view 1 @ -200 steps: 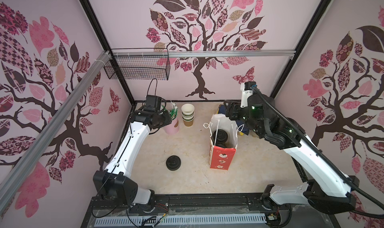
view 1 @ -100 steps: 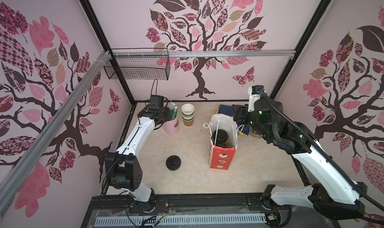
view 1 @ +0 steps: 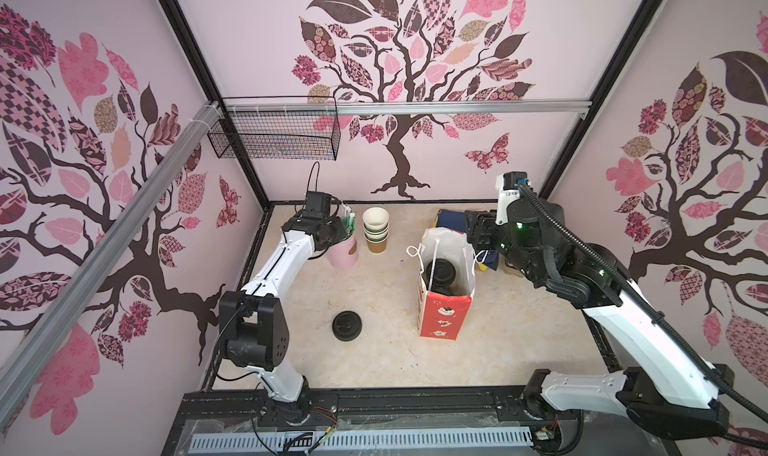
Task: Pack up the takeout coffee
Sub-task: 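Pull a green wrapped straw from the pink cup with the left gripper, then pass the green straw to the right gripper while the left gripper holds it out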
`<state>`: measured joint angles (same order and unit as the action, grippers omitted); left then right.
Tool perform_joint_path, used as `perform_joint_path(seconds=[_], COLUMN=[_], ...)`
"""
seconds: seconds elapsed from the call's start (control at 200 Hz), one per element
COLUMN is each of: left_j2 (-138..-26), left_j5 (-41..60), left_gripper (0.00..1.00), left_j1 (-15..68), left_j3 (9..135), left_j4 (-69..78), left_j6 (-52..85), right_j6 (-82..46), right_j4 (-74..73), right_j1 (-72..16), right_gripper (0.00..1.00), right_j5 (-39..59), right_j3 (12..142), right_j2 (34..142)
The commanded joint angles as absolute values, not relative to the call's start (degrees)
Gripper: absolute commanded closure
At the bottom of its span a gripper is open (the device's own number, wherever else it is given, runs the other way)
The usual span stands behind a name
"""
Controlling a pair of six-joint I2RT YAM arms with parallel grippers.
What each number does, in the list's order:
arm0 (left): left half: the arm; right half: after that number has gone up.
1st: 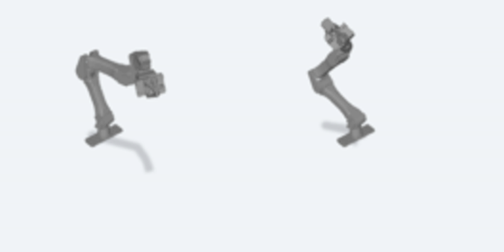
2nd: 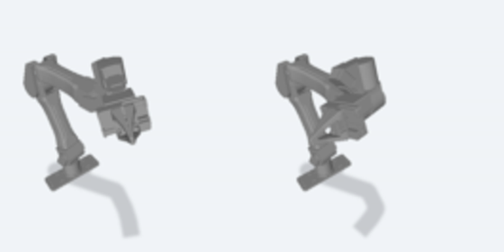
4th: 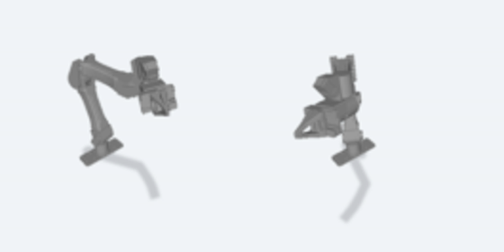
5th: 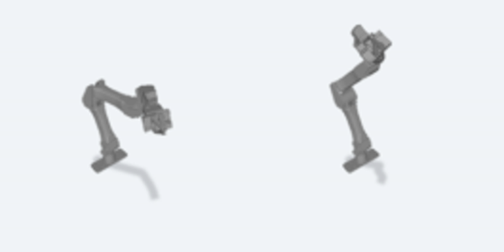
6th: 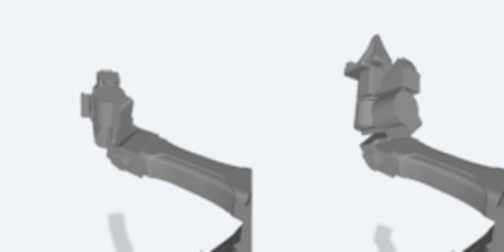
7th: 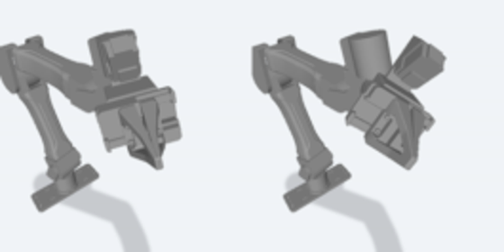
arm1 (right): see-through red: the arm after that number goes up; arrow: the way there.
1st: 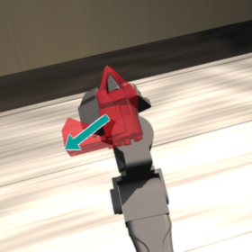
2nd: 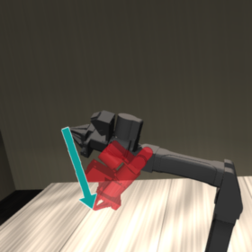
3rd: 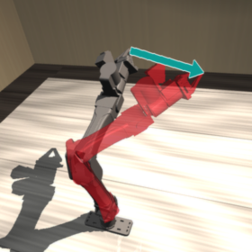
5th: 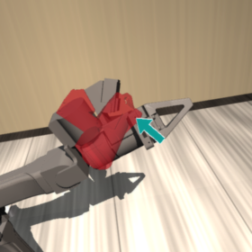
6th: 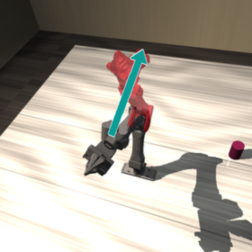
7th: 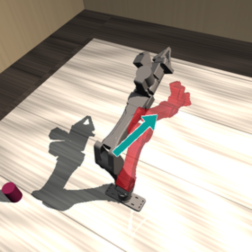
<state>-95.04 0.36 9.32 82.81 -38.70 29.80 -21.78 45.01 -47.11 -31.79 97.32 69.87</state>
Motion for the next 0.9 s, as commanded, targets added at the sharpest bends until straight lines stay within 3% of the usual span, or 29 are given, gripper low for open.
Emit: perform_joint_path(seconds=[0.0,0.505,0.78,0.895], left_j2=[-91.42,-80.72,-73.08,-70.53], left_j5=[-2.08,-8.53,-9.09,-2.59], left_gripper=[1.00,1.00,1.00,1.00], left_j1=[9.60,9.86,13.50,14.41], left_j3=[85.95,95.40,106.21,110.20], left_j4=[-41.46,-56.10,-73.92,-81.30], left_j6=[28.07,25.70,24.98,25.34], right_j6=[-21.32,-18.77,-8.25,-5.98], right_j4=[46.18,48.23,40.41,35.03], right_j1=[-47.11,-47.06,-47.08,-47.03], right_gripper=[0.37,0.37,0.39,0.39], right_j5=[-33.08,-29.29,0.92,13.99], right_j3=[99.24,102.21,102.28,101.86], right_j2=[69.19,69.64,72.13,75.25])
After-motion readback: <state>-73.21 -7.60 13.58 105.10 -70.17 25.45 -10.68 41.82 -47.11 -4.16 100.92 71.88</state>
